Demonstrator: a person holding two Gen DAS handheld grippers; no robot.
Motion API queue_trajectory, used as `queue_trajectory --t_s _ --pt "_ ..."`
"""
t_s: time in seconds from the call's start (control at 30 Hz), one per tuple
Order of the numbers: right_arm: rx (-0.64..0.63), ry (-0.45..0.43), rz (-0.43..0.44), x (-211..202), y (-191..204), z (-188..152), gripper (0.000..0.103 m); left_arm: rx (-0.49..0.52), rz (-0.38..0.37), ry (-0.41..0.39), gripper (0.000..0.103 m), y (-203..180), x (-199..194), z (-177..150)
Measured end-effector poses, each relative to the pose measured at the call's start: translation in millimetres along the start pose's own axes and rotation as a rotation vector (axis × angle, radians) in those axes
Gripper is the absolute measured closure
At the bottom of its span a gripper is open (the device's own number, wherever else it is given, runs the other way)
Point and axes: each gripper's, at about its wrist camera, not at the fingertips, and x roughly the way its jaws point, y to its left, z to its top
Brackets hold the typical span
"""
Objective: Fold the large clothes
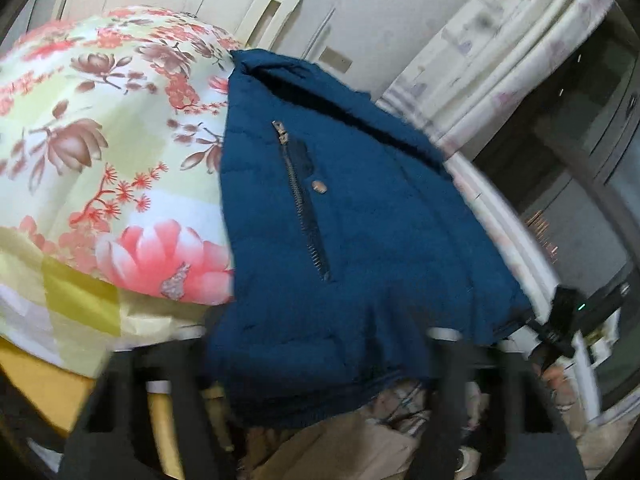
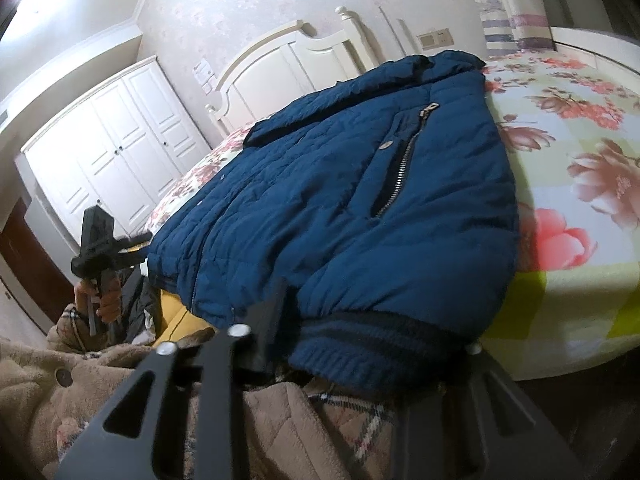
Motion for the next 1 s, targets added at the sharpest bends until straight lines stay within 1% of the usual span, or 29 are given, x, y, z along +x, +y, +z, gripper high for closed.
queue_trajectory --t_s 0.03,0.07,0.1,0.17,0.23,0.27,0.33,0.37,0.43,0.47,0.5,0.57,0.6,0.63,0.67,0.7,0.73,0.8,0.83,0.87,0.9,0.93,0.97,1.0 --pt "0.000 -0.008 0.009 -0.9 0.0 -0.3 0.089 -0.016 0.015 0.001 0.084 4.1 -0.5 -0.1" --pt "0.000 -0.016 0.013 -2.6 0.0 -1.2 0.091 -0.053 -0.011 -0.009 0.091 11.7 -3.0 -0.8" --pt "-0.001 -0.024 0.019 -4.9 0.2 -1.7 0.093 -0.074 -0.032 -0.024 0.094 16.5 -7.2 -3.0" --pt "-0.015 -0.039 0.017 -10.4 2.4 -1.5 0.094 -0.099 -0.065 -0.052 0.097 21.1 -13.8 -7.5" --pt "-0.032 -0.058 0.007 -18.4 6.0 -0.1 0.095 -0.126 -0.129 -0.090 0.098 20.9 -24.0 -13.9" --pt "-0.039 -0.070 0.004 -22.9 9.3 0.9 0.095 -0.139 -0.177 -0.118 0.099 18.7 -32.8 -17.8" --pt "-0.066 -0.092 0.012 -41.3 19.9 0.3 0.095 -0.157 -0.242 -0.147 0.099 13.9 -47.9 -23.3" --pt "-0.083 -0.088 0.020 -50.2 24.9 -0.8 0.095 -0.164 -0.270 -0.160 0.099 12.4 -57.1 -26.5" --pt "-0.127 -0.063 0.040 -71.5 40.0 -6.8 0.095 -0.197 -0.350 -0.198 0.099 14.4 -84.7 -36.3" --pt "-0.139 -0.056 0.050 -80.1 45.7 -9.9 0.095 -0.211 -0.375 -0.211 0.099 15.2 -94.5 -40.2" --pt "-0.153 -0.055 0.068 -92.4 53.8 -14.3 0.095 -0.239 -0.421 -0.241 0.103 20.4 -111.4 -46.7" --pt "-0.161 -0.069 0.089 -108.1 65.2 -18.2 0.095 -0.289 -0.497 -0.308 0.103 30.3 -137.1 -50.9" --pt "-0.155 -0.089 0.099 -114.5 69.9 -15.6 0.095 -0.306 -0.514 -0.340 0.103 31.9 -146.9 -47.8" --pt "-0.147 -0.104 0.112 -117.5 71.4 -11.1 0.095 -0.314 -0.522 -0.370 0.103 34.8 -155.9 -41.5" --pt "-0.146 -0.119 0.131 -116.2 75.7 -1.8 0.095 -0.297 -0.519 -0.381 0.103 34.1 -161.0 -31.5" --pt "-0.159 -0.122 0.136 -113.8 80.4 5.2 0.095 -0.282 -0.503 -0.373 0.103 31.1 -161.3 -23.6" --pt "-0.190 -0.119 0.123 -108.0 88.8 14.5 0.095 -0.267 -0.467 -0.346 0.103 28.6 -157.9 -15.5" --pt "-0.232 -0.110 0.094 -102.0 101.0 21.5 0.095 -0.215 -0.386 -0.278 0.102 25.8 -146.2 -10.5" --pt "-0.250 -0.110 0.090 -100.3 104.9 22.4 0.095 -0.182 -0.322 -0.226 0.100 26.3 -135.2 -13.5" --pt "-0.254 -0.111 0.090 -100.9 105.6 21.3 0.095 -0.174 -0.254 -0.171 0.086 31.9 -122.0 -21.2" --pt "-0.251 -0.111 0.088 -100.9 104.2 19.5 0.095 -0.187 -0.232 -0.135 0.046 40.7 -111.7 -31.1" --pt "-0.241 -0.107 0.086 -101.3 101.0 17.6 0.095 -0.219 -0.231 -0.109 0.019 52.4 -99.5 -41.4" --pt "-0.223 -0.102 0.081 -100.9 95.2 16.0 0.095 -0.286 -0.252 -0.101 0.005 70.6 -84.2 -59.4" --pt "-0.203 -0.096 0.077 -100.2 89.7 14.1 0.095 -0.333 -0.269 -0.084 0.004 82.3 -74.1 -70.4"
